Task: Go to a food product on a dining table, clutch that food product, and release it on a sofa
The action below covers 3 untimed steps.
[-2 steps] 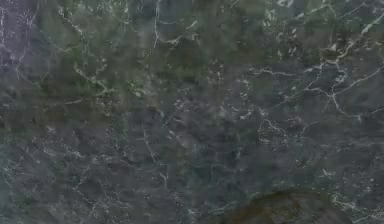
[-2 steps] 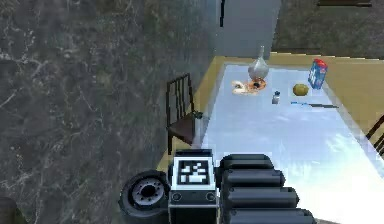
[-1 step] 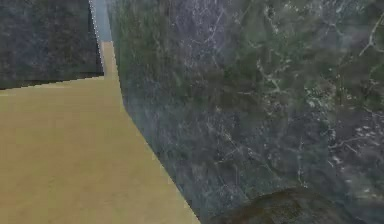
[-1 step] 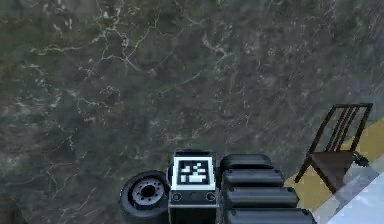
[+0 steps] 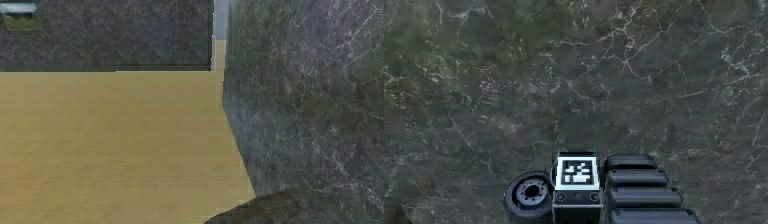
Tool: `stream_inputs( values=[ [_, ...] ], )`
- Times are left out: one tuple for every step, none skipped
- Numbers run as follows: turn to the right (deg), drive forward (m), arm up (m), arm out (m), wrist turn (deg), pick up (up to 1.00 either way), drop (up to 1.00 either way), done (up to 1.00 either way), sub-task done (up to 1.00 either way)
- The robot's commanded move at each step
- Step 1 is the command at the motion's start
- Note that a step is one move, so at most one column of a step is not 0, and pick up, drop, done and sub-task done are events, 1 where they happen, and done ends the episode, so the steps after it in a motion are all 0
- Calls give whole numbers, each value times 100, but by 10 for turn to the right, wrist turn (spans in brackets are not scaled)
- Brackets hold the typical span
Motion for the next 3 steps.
stream_inputs(
  values=[
    [0, 100, 0, 0, 0, 0, 0, 0, 0],
    [0, 100, 0, 0, 0, 0, 0, 0, 0],
    [0, 100, 0, 0, 0, 0, 0, 0, 0]
  ],
)
